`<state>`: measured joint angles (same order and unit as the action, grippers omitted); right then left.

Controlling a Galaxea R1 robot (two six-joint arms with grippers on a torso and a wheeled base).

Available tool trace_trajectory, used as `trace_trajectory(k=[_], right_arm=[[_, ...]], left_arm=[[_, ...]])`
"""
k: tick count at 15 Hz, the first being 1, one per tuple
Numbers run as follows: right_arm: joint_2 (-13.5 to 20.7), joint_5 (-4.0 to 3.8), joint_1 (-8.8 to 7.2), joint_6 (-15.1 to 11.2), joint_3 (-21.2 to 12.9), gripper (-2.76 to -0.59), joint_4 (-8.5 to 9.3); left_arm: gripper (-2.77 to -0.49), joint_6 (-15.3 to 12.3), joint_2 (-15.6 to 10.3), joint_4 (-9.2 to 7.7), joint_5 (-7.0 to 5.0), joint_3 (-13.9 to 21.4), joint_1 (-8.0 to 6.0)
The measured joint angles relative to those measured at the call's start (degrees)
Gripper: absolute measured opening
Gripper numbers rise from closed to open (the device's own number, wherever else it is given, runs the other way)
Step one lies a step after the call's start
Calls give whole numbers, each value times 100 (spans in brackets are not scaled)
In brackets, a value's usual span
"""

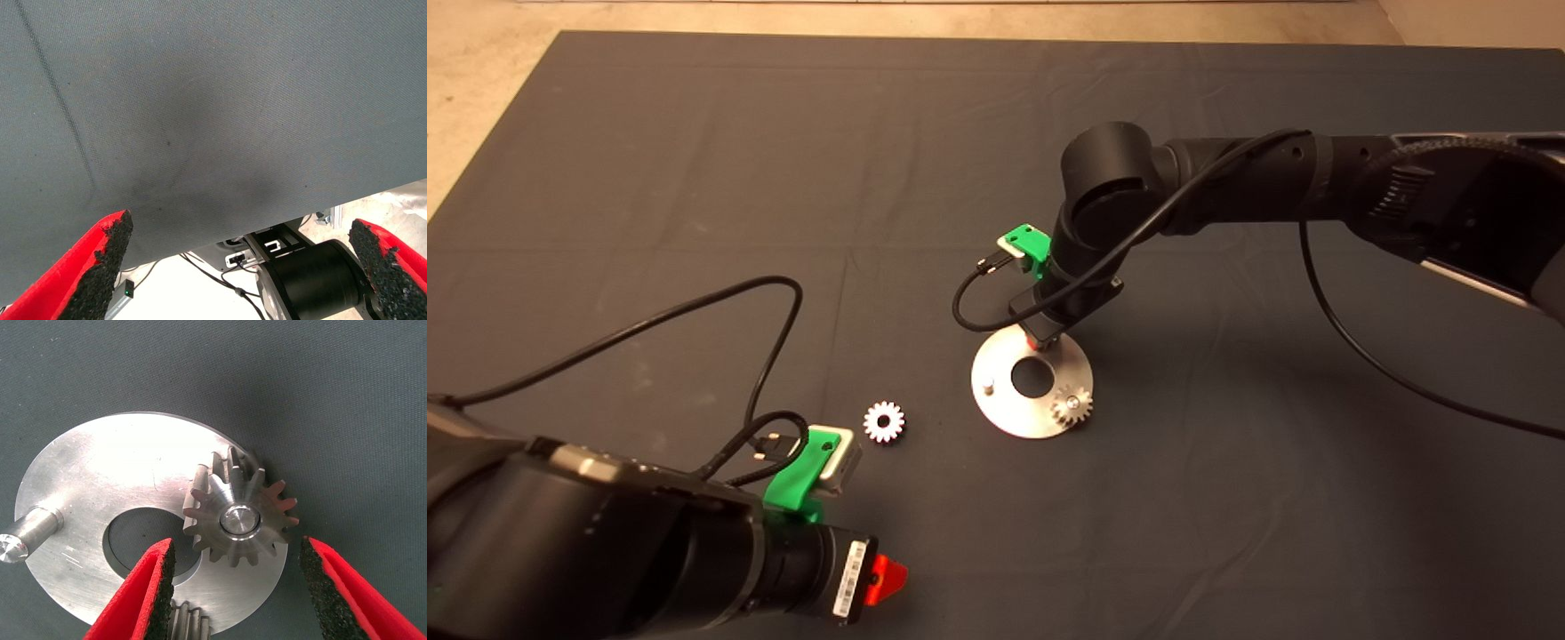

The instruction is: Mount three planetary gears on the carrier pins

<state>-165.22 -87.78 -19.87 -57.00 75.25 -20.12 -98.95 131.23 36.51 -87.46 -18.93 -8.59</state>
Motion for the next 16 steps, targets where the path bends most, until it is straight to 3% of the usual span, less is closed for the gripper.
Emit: trace_trajectory(k=[4,7,9,11,12,13,15,16], right_arm=[[15,-2,-9,-5,-84,-182,0],[18,5,-200,-10,-161,-173,0],[45,11,-517,-16,-202,-159,0],[246,33,-1073,-35,-348,-158,3],[479,66,-1326,-63,-525,-158,5],[811,82,-1437,-159,-777,-155,9],[1751,36,-1312,-450,-1573,-144,44],[2192,14,-1232,-587,-2012,-144,75]], left_arm=[[-92,0,0,0,0,0,0],[-92,0,0,0,0,0,-2],[-92,0,0,0,2,0,-2],[-92,2,0,0,2,0,-2],[-92,3,-2,0,0,0,-2],[-92,20,-4,-2,0,0,-2],[-92,22,2,-5,0,0,-20],[-92,24,24,-7,2,0,-111]])
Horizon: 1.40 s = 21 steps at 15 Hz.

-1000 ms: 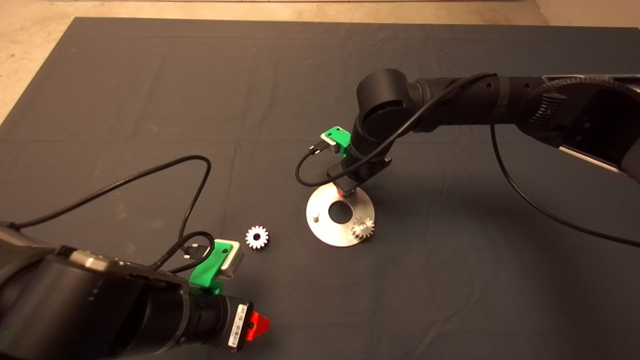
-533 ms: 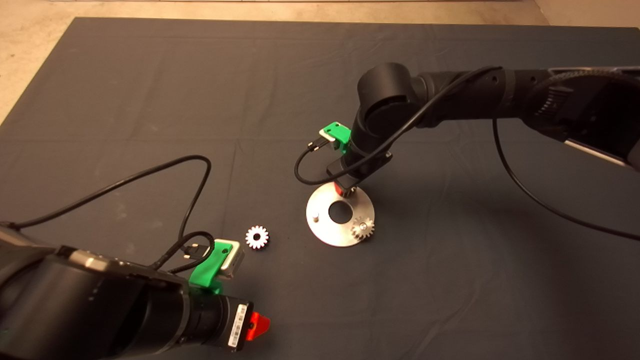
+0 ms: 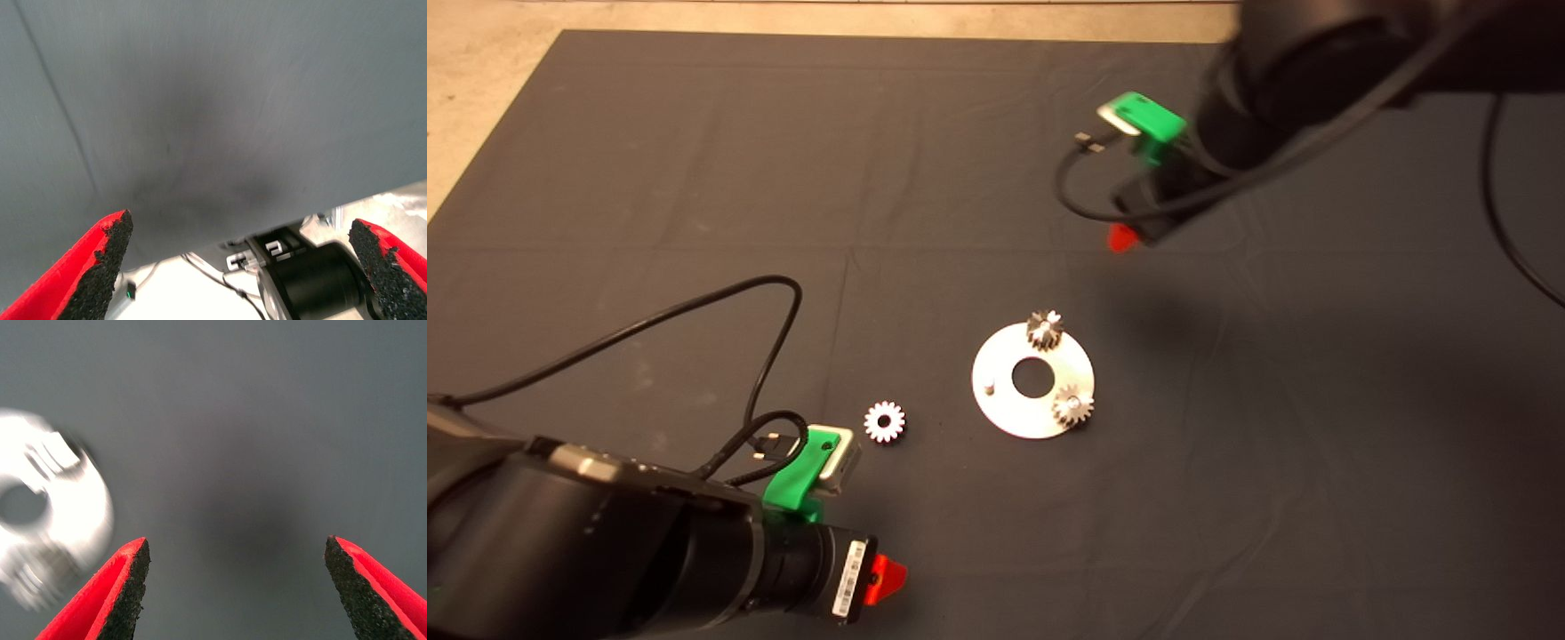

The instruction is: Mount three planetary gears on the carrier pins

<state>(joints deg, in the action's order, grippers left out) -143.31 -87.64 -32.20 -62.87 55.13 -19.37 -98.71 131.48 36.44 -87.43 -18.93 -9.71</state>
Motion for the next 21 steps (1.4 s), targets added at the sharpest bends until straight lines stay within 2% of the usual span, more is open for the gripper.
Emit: trace_trajectory(k=[1,2,3,4,5,7,8,9,11,12,14,15,18,21], right_arm=[[684,-14,26,-206,-708,-144,130],[1225,-25,5,-384,-1249,-144,231],[1758,-31,-35,-606,-1789,-144,367],[2176,-53,-55,-866,-2247,-144,552],[2475,-66,-52,-1052,-2614,-144,785],[2700,-53,-167,-1226,-3014,-144,1178],[2729,-29,-264,-1268,-3058,-144,1278],[2827,34,-318,-1311,-3056,-144,1303],[3120,15,-380,-1353,-3054,-144,1383],[3227,-15,-399,-1370,-3054,-144,1426],[3284,-40,-418,-1375,-3061,-144,1491],[3284,-28,-418,-1373,-3061,-144,1497],[3286,-1,-433,-1394,-3061,-144,1502],[3352,-23,-433,-1400,-3061,-144,1524]], left_arm=[[-92,4,17,-2,6,0,-161],[-92,28,24,-17,-2,0,-354],[-92,148,24,-69,-5,0,-540],[-92,364,39,-156,-7,-4,-664],[-92,683,86,-249,0,-9,-734],[-92,1478,135,-412,6,-128,-815],[-92,1822,135,-452,2,-240,-849],[-92,2089,135,-478,-2,-339,-876],[-92,2334,183,-514,-16,-486,-887],[-92,2462,290,-518,-13,-590,-908],[-92,2809,468,-498,28,-915,-923],[-92,2922,469,-448,17,-1036,-923],[-92,3121,472,-132,-5,-1200,-920],[-92,3246,477,207,-2,-1255,-883]])
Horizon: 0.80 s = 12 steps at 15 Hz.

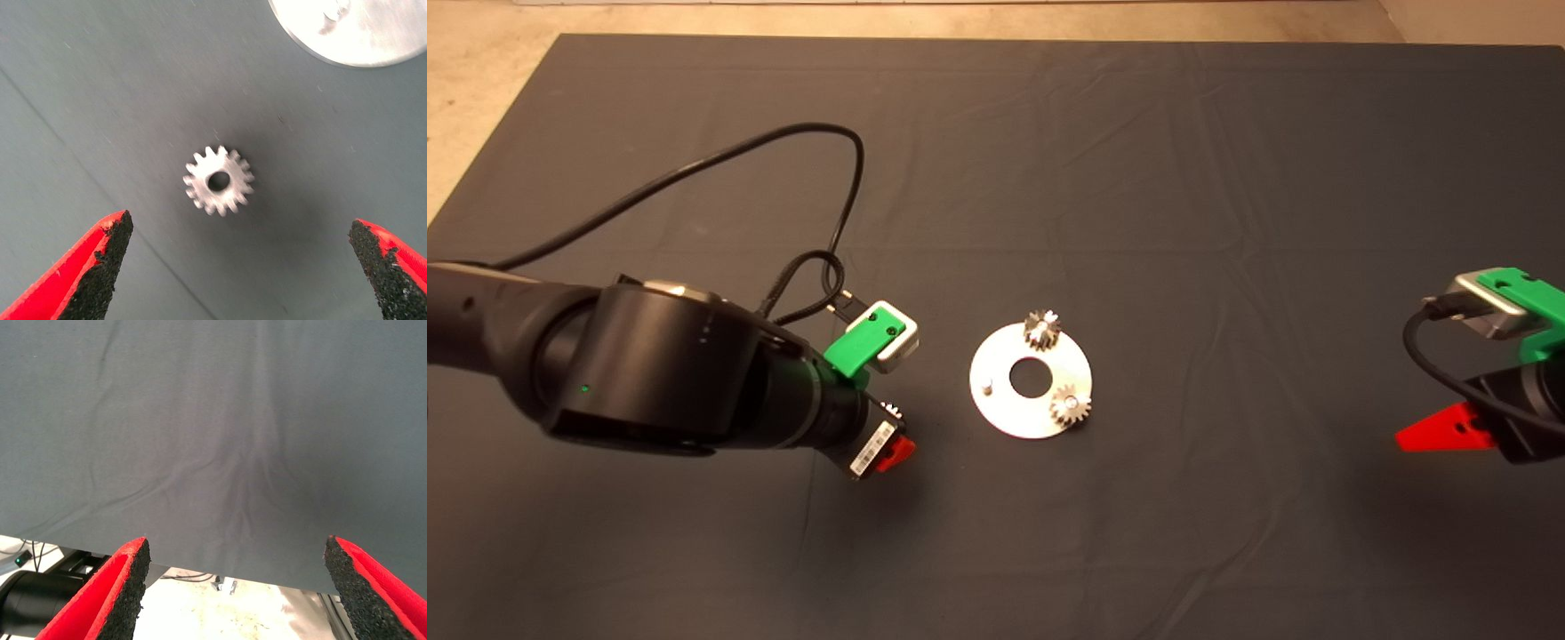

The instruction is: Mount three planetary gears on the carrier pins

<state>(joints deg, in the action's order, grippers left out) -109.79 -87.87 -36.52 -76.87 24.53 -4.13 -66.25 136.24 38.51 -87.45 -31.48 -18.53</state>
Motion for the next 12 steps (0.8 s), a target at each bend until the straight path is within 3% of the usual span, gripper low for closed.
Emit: trace_trajectory(k=[3,5,9,12], right_arm=[[-2,13,-2,-13,0,-144,11],[-2,13,-1,-13,-6,-144,12],[-5,13,-2,-13,-21,-144,15],[-5,14,-2,-13,-61,-144,17]], left_arm=[[-92,170,-77,255,-3,-43,305],[-92,214,-88,342,-1,-41,415],[-92,228,-88,740,2,-43,702],[-92,250,-90,917,2,-57,727]])
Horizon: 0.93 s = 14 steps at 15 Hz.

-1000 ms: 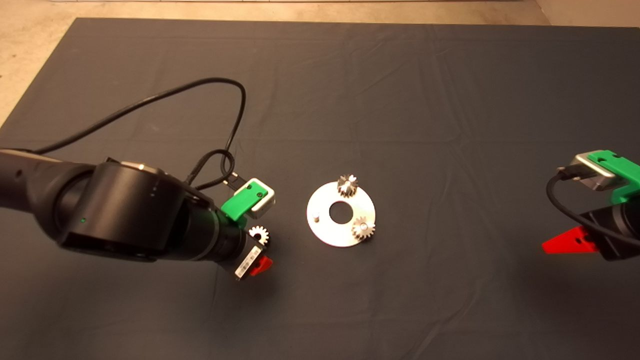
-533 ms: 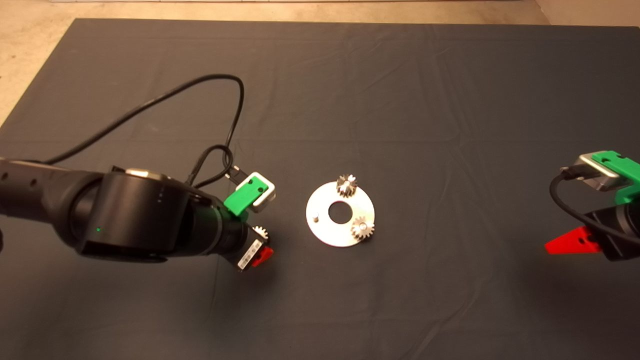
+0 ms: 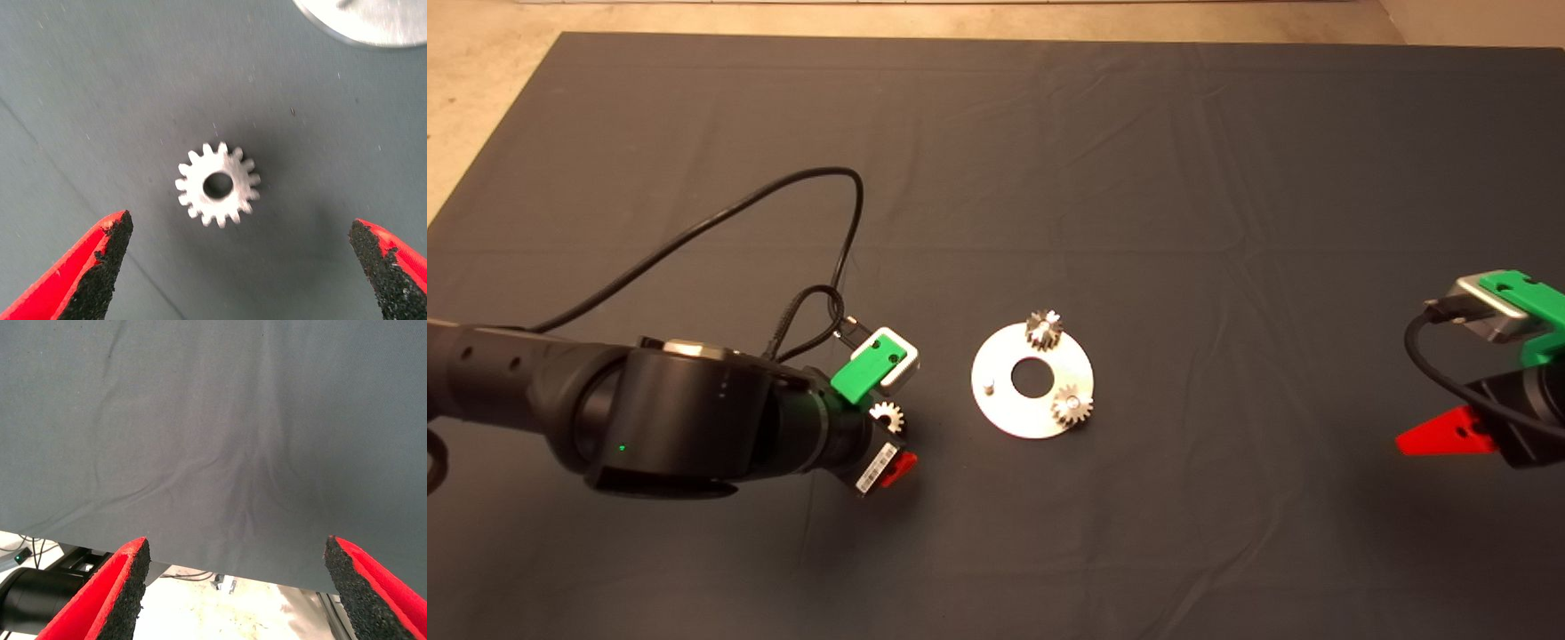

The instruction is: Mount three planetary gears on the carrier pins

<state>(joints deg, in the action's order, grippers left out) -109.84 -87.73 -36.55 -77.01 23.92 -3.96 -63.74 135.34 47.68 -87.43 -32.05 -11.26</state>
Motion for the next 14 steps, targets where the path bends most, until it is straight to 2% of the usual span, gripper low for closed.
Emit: trace_trajectory(k=[2,3,5,8,9,11,14], right_arm=[[0,0,0,0,-9,-144,0],[0,2,2,0,-9,-144,0],[-2,3,0,0,-14,-144,0],[0,-1,0,0,-14,-144,1],[-2,0,0,0,-14,-144,3],[-2,2,0,0,-14,-144,3],[-2,0,0,0,-14,-144,9]], left_arm=[[-92,2,2,130,0,-33,5],[-92,10,0,238,0,-41,49],[-92,21,-15,315,4,-116,132],[-92,24,-111,389,146,-172,221],[-92,24,-111,453,164,-201,286],[-92,29,-119,616,311,-282,378],[-92,40,-125,667,373,-325,483]])
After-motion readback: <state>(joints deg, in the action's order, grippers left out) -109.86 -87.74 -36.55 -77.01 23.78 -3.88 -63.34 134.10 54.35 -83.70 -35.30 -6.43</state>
